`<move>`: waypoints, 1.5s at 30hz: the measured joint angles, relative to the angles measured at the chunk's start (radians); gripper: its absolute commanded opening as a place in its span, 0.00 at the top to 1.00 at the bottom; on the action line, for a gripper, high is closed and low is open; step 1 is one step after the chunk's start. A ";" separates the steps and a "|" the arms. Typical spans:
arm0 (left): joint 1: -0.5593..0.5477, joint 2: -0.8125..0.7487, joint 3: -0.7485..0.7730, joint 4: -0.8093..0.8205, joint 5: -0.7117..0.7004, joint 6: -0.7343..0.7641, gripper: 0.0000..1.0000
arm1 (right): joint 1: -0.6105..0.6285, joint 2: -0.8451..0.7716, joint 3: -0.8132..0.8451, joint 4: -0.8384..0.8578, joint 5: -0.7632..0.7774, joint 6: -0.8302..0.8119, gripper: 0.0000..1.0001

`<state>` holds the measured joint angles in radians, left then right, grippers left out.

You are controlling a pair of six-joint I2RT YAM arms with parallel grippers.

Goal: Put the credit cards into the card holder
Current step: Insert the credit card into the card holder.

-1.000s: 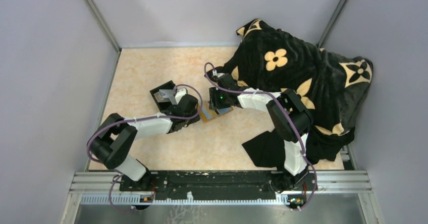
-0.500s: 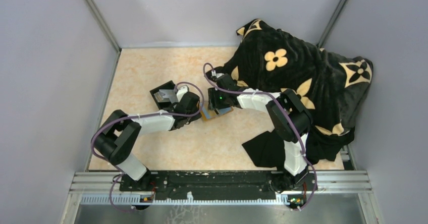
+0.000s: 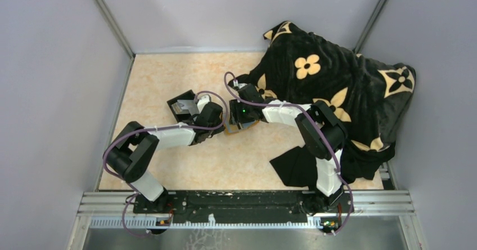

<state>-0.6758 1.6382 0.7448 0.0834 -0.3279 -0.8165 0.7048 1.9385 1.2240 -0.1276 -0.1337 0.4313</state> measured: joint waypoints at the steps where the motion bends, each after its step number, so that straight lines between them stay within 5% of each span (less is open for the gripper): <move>1: 0.000 0.001 0.000 0.002 0.000 0.001 0.71 | 0.000 0.000 0.000 0.000 -0.003 0.002 0.49; 16: 0.000 0.011 0.005 0.018 0.003 0.004 0.71 | 0.000 0.000 0.000 0.000 -0.045 0.033 0.49; 45: -0.001 -0.088 -0.021 -0.162 -0.075 -0.003 0.50 | 0.007 -0.043 0.000 -0.024 -0.017 0.021 0.41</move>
<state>-0.6769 1.5501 0.7242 -0.0788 -0.4030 -0.8192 0.7116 1.8950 1.2240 -0.1520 -0.1509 0.4522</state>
